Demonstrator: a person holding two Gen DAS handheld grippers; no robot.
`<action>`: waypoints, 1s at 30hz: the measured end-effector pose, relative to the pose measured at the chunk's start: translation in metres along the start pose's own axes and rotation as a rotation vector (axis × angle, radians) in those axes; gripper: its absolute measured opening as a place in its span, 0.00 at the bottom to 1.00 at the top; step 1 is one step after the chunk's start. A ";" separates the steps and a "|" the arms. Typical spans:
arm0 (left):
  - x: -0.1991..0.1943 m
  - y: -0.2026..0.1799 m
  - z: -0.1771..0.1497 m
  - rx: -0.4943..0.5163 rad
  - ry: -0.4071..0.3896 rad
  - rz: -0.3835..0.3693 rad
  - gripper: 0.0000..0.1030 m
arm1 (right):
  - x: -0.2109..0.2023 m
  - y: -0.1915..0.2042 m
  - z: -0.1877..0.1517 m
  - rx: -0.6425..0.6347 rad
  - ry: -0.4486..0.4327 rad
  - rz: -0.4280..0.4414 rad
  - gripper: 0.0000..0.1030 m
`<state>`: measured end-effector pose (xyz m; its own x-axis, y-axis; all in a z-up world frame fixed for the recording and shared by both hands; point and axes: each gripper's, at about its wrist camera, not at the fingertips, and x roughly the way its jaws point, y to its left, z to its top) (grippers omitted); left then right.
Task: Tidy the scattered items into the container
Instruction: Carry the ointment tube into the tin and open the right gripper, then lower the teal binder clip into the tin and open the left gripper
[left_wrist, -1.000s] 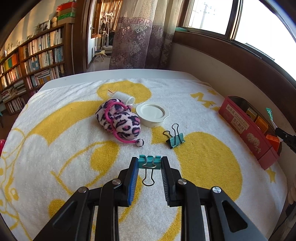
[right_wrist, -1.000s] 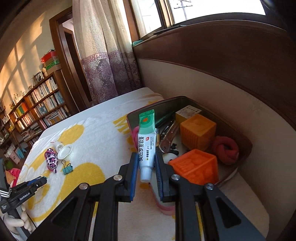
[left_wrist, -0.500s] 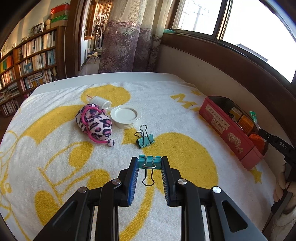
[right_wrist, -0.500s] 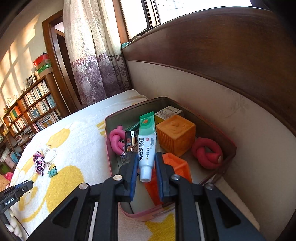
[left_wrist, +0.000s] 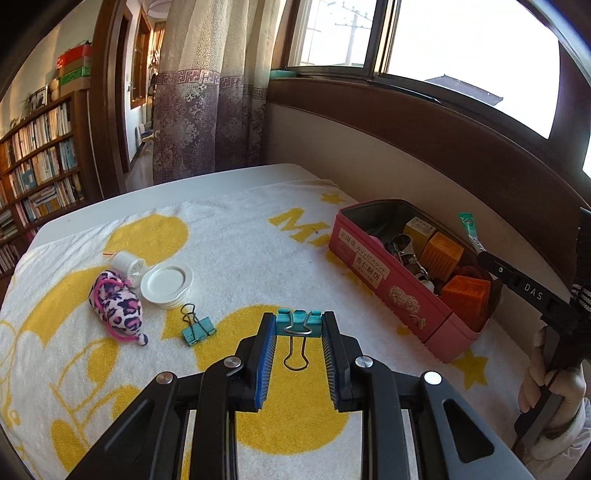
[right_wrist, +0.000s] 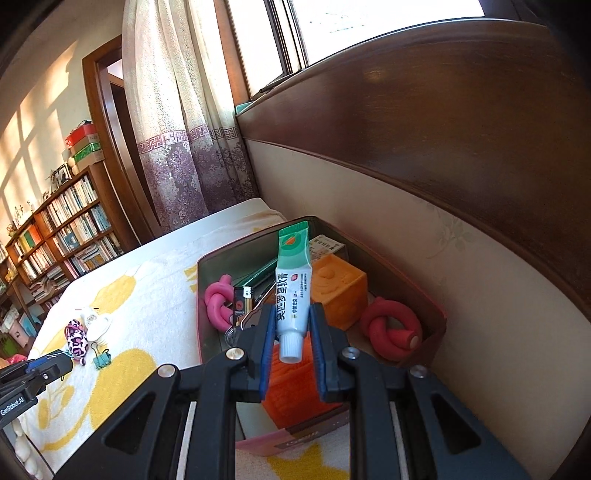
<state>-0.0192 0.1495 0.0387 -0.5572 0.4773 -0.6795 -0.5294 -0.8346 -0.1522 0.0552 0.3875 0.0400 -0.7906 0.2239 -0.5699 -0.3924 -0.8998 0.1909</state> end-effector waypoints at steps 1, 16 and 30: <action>0.002 -0.006 0.002 0.010 0.001 -0.004 0.25 | 0.000 -0.002 0.001 0.002 -0.001 -0.002 0.21; 0.031 -0.072 0.027 0.132 0.036 -0.026 0.25 | -0.019 -0.010 -0.009 -0.004 -0.194 -0.096 0.63; 0.062 -0.120 0.062 0.192 0.048 -0.085 0.25 | -0.023 -0.017 -0.016 0.017 -0.288 -0.160 0.68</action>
<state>-0.0300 0.2959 0.0594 -0.4770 0.5263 -0.7039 -0.6878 -0.7221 -0.0738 0.0877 0.3922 0.0374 -0.8181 0.4606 -0.3443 -0.5279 -0.8390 0.1321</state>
